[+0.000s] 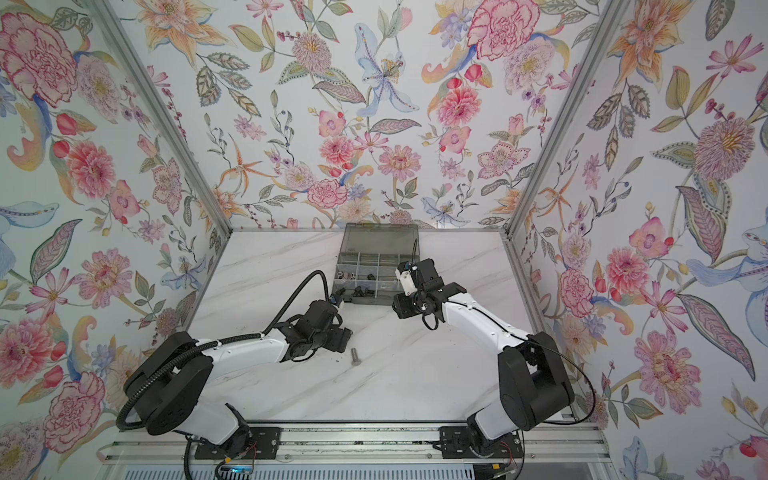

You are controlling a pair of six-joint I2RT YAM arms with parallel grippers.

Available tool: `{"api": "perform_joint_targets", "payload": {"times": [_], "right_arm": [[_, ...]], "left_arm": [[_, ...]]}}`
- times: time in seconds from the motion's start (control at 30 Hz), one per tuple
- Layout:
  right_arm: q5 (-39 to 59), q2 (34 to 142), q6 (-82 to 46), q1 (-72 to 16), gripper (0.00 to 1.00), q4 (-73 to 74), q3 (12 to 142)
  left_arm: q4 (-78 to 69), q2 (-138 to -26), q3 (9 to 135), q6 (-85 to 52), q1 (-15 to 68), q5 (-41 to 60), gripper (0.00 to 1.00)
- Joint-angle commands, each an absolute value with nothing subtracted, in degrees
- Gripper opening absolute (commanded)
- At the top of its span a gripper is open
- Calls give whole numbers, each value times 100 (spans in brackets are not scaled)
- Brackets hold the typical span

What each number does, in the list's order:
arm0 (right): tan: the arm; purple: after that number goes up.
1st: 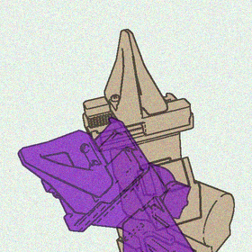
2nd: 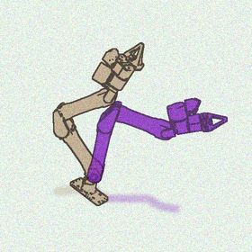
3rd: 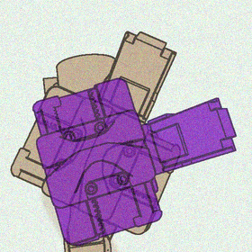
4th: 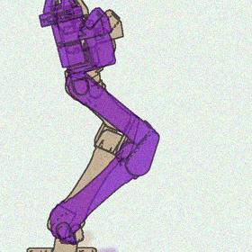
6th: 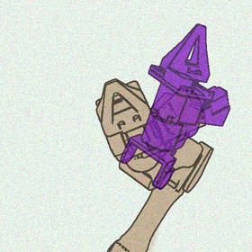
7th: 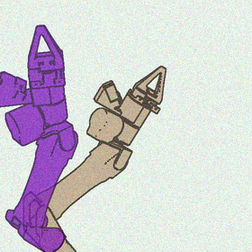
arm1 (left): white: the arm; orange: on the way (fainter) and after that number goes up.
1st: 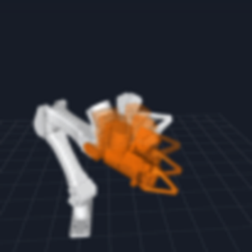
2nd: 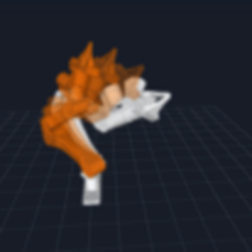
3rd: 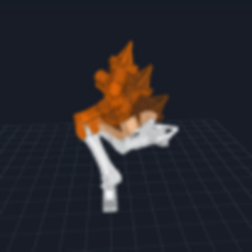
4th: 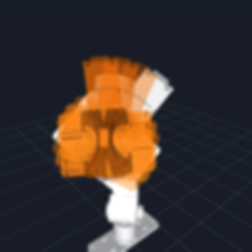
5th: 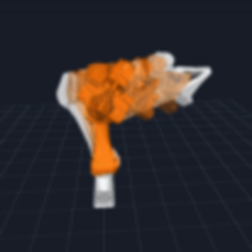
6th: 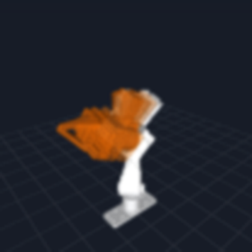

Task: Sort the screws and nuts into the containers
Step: 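Lower the left gripper around the silver bolt head and close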

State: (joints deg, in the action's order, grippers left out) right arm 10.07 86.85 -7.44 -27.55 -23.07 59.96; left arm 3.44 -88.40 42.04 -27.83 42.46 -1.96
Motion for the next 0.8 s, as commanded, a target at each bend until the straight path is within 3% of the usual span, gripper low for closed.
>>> {"api": "perform_joint_targets", "payload": {"times": [0.0, 0.77], "right_arm": [[1036, 8559, -843, -2698, 50, -2269, 5897], [1030, 8549, -894, -2650, 51, -2268, 5828]], "left_arm": [[501, -8903, 4285, -2801, 4328, -303, 84], [514, -9324, 4328, -2720, 4418, -9, 57]]}}
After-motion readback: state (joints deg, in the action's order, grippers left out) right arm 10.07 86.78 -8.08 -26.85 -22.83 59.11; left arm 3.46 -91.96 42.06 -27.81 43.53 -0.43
